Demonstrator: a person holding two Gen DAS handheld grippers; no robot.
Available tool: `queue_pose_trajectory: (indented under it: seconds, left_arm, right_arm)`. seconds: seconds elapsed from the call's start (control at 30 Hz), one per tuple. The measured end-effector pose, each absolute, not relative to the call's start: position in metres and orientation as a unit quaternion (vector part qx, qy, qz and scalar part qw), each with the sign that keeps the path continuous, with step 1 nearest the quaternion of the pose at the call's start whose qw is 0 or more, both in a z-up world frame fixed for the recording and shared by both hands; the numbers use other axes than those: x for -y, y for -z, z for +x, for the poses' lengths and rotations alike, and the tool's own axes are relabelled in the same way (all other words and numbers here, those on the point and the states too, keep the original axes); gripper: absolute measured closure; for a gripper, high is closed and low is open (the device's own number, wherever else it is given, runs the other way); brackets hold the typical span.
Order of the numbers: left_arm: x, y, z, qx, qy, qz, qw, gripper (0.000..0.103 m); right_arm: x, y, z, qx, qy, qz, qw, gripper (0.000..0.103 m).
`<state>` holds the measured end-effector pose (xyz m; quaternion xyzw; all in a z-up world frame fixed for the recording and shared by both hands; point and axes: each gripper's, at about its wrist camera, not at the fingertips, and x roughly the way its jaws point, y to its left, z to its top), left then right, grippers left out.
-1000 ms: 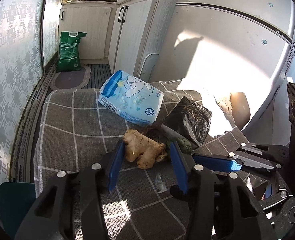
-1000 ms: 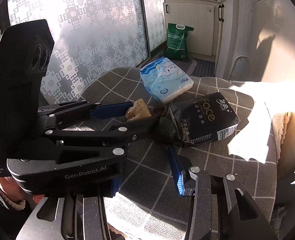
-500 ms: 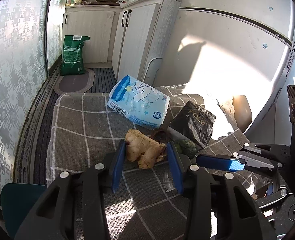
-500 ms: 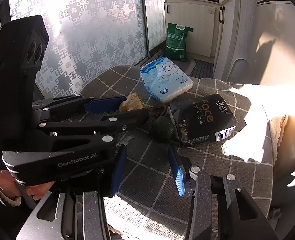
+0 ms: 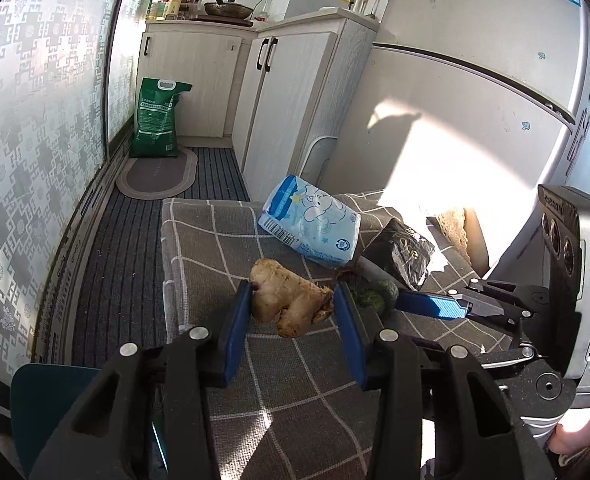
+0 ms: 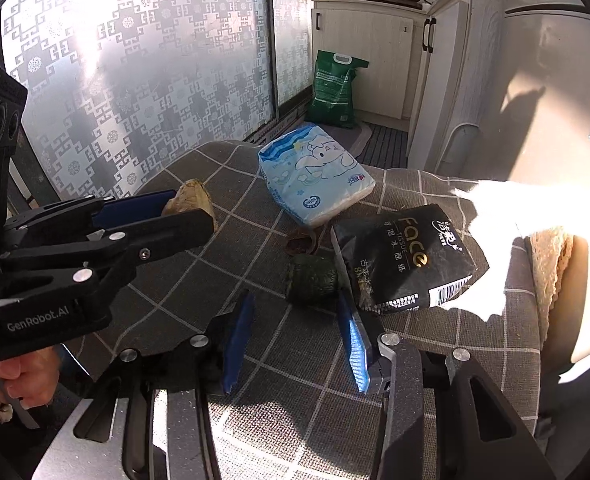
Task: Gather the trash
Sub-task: 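Grasp the dark green item with the right tool while the left tool holds the ginger, then carry the ginger and green item over the teal bin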
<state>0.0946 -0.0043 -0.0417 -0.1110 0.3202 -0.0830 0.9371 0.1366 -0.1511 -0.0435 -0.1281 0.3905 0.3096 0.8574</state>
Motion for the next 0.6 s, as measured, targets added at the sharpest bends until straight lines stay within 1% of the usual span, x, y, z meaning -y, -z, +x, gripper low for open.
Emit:
queue_pose_trajectory:
  seconds: [0.13,0.17,0.2,0.23,0.27,0.3,0.6]
  left_arm:
    - [-0.003,0.037,0.086,-0.314,0.083,-0.108,0.94,0.059]
    - [-0.005,0.037,0.084,-0.313,0.082,-0.108,0.94,0.059]
    - [-0.008,0.036,0.082,-0.312,0.081,-0.108,0.94,0.059]
    - [-0.011,0.035,0.08,-0.311,0.081,-0.109,0.941,0.059]
    - [-0.014,0.034,0.078,-0.309,0.08,-0.11,0.941,0.059]
    - [-0.018,0.033,0.076,-0.307,0.08,-0.111,0.942,0.059]
    - [-0.049,0.027,0.056,-0.294,0.064,-0.12,0.946,0.059]
  right_arm:
    - [0.144,0.045,0.141,-0.39,-0.301,-0.132,0.86,0.06]
    - [0.142,0.045,0.143,-0.389,-0.298,-0.135,0.861,0.063]
    - [0.14,0.044,0.144,-0.388,-0.295,-0.139,0.862,0.068]
    - [0.139,0.044,0.144,-0.386,-0.289,-0.143,0.864,0.072]
    - [0.138,0.042,0.145,-0.385,-0.284,-0.144,0.866,0.078]
    - [0.138,0.04,0.146,-0.385,-0.283,-0.142,0.867,0.08]
    - [0.115,0.013,0.13,-0.353,-0.303,-0.148,0.873,0.08]
